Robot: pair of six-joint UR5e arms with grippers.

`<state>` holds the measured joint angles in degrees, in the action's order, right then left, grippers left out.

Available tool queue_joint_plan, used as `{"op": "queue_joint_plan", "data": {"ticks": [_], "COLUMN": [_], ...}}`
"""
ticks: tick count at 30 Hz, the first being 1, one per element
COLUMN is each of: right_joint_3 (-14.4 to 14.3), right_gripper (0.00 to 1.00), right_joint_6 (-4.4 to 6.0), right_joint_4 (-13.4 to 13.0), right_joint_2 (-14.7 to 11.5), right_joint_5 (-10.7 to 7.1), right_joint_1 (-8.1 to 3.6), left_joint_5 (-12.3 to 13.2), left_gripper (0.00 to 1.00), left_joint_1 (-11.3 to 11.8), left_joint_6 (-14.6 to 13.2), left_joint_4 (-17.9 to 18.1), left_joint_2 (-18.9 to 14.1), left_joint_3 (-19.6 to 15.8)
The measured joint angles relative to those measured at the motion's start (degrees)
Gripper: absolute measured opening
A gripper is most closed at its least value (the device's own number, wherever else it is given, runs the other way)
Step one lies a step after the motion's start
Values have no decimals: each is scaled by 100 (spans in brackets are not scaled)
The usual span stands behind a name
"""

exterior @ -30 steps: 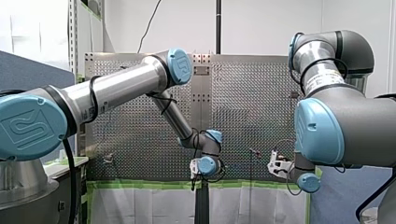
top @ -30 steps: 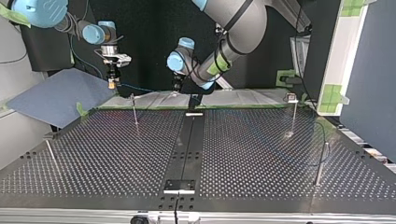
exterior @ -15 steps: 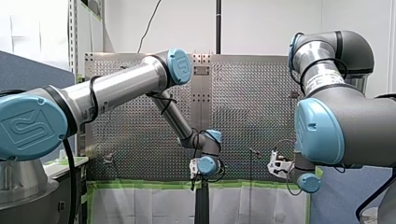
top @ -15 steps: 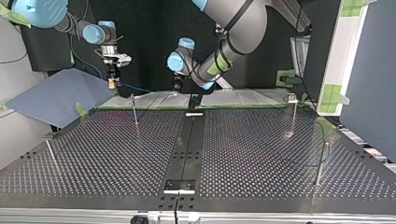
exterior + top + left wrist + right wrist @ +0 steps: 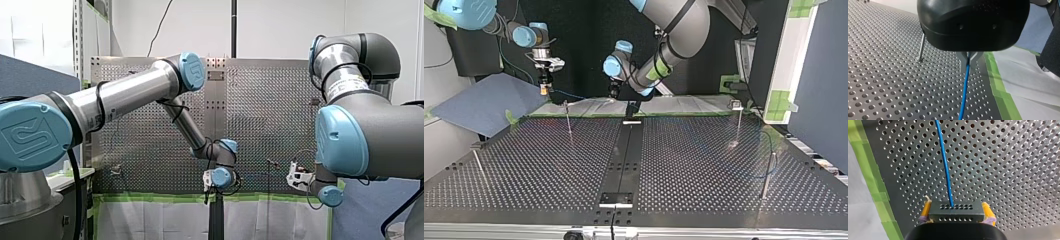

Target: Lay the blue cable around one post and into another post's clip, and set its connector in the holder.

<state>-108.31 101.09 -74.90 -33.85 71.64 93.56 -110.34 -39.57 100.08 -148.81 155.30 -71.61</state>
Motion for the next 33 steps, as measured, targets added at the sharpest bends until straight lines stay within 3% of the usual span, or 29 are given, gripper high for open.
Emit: {"op": "queue_joint_plan", "data": {"ticks": [16,33], "right_joint_3": [0,-3], "right_gripper": [0,0], "right_joint_6": [-18,-34], "right_joint_4": [42,113], "right_joint_2": [3,5], "right_joint_5": [5,184], "right_joint_1": [-23,-102], "left_joint_5": [-76,-166], "left_gripper": [0,0], "left_joint_1": [-79,-382], "left_joint_6": [-6,-15], "left_joint_4": [4,16], "left_joint_2": [-4,-5], "left_joint_3": [2,56]}}
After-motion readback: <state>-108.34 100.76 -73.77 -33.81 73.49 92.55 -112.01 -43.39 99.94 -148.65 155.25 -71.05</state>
